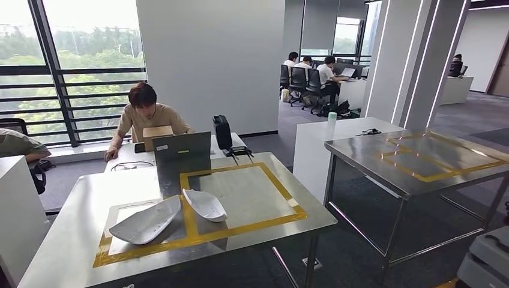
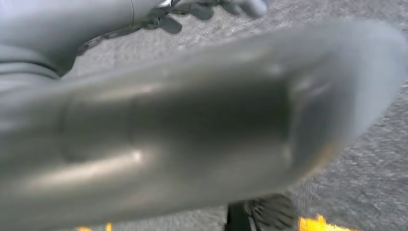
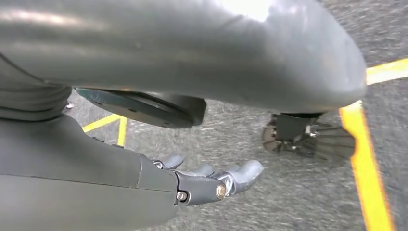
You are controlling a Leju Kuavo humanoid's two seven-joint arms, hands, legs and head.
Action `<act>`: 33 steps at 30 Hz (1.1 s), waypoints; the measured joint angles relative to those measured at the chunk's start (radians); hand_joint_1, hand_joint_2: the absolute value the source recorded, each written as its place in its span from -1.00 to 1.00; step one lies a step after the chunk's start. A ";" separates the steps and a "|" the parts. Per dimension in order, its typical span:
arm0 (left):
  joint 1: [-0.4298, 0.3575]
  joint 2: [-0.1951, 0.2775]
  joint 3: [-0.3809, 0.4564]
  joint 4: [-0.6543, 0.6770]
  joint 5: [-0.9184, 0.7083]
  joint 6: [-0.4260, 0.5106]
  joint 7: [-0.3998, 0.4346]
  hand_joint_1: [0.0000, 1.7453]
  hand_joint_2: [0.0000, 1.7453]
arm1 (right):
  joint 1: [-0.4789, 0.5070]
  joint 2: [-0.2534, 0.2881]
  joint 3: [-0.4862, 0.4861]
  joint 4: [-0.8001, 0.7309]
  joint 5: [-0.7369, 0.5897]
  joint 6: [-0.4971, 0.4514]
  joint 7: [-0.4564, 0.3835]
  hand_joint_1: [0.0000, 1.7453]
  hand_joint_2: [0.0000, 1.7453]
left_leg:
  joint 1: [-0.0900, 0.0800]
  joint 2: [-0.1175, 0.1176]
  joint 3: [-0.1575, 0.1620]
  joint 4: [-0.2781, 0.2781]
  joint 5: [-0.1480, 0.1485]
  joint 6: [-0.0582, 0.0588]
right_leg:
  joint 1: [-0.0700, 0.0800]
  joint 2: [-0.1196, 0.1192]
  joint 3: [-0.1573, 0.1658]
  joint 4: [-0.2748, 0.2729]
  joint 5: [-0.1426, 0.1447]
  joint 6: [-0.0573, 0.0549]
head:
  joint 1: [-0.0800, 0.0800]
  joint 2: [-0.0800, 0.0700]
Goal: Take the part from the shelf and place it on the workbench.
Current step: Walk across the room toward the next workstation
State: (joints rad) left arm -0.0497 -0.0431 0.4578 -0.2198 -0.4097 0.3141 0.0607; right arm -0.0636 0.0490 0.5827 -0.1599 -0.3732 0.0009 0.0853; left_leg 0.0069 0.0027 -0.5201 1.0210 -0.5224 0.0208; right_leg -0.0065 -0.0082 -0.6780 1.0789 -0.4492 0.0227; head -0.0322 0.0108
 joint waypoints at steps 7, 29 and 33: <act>0.000 -0.012 0.032 0.015 -0.027 -0.058 -0.020 -1.00 -1.00 | -0.009 -0.011 0.013 0.000 0.007 -0.005 0.001 -1.00 -1.00 | -0.009 0.003 -0.109 0.011 0.086 0.008 | 0.008 0.006 0.075 0.155 -0.090 -0.010 | 0.001 0.000; -0.056 -0.029 -0.118 0.026 -0.267 -0.238 0.064 -1.00 -1.00 | 0.002 -0.009 -0.012 0.000 -0.095 -0.047 0.050 -1.00 -1.00 | 0.005 -0.003 0.016 -0.006 -0.009 -0.031 | 0.004 -0.003 0.033 -0.051 0.035 -0.012 | 0.004 0.000; -0.031 -0.029 -0.120 0.028 -0.270 -0.238 0.068 -1.00 -1.00 | 0.010 -0.008 -0.018 0.000 -0.098 -0.056 0.075 -1.00 -1.00 | 0.005 0.003 -0.017 -0.005 0.023 -0.001 | -0.001 0.001 -0.029 0.136 -0.122 0.006 | 0.004 0.000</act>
State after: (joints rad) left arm -0.0802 -0.0725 0.3374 -0.1918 -0.6794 0.0759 0.1287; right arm -0.0537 0.0412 0.5645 -0.1598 -0.4709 -0.0554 0.1606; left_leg 0.0117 0.0053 -0.5372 1.0156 -0.4994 0.0196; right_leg -0.0075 -0.0075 -0.7067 1.2154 -0.5716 0.0290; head -0.0283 0.0107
